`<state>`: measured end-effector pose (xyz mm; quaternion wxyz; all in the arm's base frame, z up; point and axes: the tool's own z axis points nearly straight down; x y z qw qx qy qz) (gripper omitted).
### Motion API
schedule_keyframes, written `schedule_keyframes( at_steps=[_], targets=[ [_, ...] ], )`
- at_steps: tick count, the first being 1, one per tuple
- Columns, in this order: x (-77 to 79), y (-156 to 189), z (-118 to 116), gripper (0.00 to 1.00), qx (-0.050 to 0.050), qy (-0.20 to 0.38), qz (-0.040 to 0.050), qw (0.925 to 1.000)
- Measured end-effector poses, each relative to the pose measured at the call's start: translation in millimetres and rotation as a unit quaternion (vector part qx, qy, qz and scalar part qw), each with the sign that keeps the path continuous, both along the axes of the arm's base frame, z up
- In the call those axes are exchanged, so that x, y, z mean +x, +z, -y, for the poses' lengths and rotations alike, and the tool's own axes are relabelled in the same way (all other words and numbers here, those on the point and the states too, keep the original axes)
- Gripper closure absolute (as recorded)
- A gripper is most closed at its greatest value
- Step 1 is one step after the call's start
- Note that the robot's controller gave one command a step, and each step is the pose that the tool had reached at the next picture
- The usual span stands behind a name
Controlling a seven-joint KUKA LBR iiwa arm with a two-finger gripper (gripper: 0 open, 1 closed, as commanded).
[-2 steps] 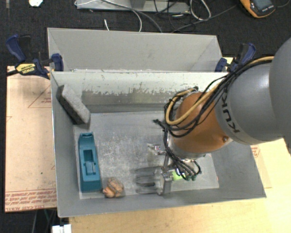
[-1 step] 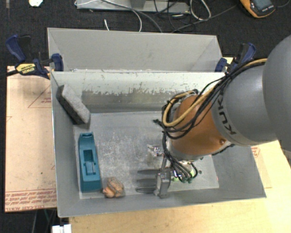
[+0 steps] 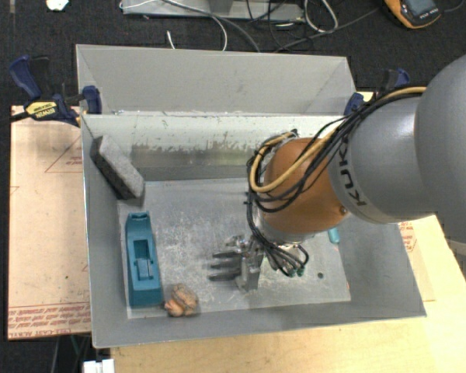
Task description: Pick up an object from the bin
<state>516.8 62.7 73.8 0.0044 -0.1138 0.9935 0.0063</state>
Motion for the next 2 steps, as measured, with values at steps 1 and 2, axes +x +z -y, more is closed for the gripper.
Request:
schedule_keyframes(
  at_steps=[1, 2],
  targets=[
    [0.0, 0.1, 0.0, 1.00, 0.000, 0.000, 0.0000, 1.0000],
    [-4.8, 18.6, 1.5, 1.00, -0.001, 0.014, -0.0041, 0.9999]
  ],
)
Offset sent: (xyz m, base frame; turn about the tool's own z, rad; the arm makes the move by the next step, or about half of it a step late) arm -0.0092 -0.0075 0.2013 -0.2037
